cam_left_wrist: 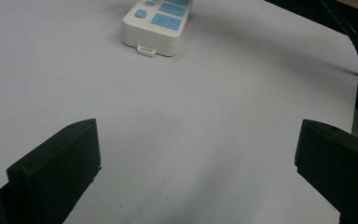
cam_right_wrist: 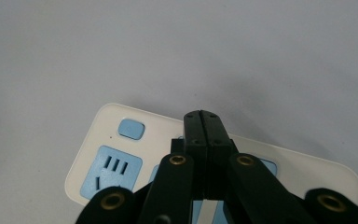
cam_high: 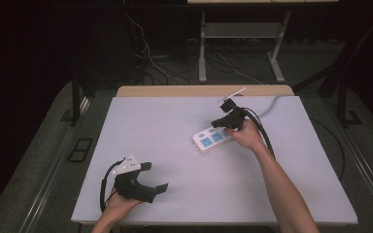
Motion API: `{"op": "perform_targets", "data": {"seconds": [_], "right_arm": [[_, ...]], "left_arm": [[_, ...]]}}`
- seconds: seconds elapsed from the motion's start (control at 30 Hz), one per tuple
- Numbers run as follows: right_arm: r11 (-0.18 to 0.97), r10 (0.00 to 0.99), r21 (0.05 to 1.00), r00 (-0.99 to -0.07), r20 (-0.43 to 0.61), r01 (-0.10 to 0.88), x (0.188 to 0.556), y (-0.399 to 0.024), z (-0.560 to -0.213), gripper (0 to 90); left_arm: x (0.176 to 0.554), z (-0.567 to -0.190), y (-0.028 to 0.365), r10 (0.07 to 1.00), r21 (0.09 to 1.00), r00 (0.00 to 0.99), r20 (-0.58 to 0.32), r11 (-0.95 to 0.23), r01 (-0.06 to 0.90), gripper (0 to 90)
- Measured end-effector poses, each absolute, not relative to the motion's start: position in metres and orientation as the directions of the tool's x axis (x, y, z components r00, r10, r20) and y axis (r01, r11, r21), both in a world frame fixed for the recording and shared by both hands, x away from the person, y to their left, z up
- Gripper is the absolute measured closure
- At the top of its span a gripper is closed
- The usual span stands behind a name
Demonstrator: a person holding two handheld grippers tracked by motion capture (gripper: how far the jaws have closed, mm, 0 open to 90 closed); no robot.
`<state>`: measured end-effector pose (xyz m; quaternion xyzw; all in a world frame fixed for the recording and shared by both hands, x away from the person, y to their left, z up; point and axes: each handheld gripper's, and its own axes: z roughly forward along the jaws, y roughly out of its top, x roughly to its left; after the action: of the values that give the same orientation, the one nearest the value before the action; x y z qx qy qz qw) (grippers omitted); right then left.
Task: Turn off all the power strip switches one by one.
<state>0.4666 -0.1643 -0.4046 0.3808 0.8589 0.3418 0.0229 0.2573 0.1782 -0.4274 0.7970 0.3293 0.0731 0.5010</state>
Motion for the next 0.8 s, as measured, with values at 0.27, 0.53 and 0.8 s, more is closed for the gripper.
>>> {"op": "perform_targets", "data": {"seconds": [0.27, 0.53, 0.8], "right_arm": [[0.484, 0.663, 0.594, -0.712, 0.231, 0.643, 0.4671, -0.1604, -0.4089, 90.0], [0.491, 0.659, 0.581, -0.713, 0.239, 0.649, 0.4671, -0.1585, -0.4117, 90.0], [0.494, 0.656, 0.584, -0.717, 0.237, 0.644, 0.4685, -0.1583, -0.4144, 90.0]], "left_arm": [[0.2575, -0.4279, 0.1783, 0.599, 0.847, 0.771, -0.216, -0.278, 0.453, 0.0], [0.2574, -0.4280, 0.1783, 0.599, 0.847, 0.772, -0.215, -0.279, 0.453, 0.0], [0.2576, -0.4284, 0.1782, 0.599, 0.846, 0.771, -0.217, -0.279, 0.455, 0.0]]}}
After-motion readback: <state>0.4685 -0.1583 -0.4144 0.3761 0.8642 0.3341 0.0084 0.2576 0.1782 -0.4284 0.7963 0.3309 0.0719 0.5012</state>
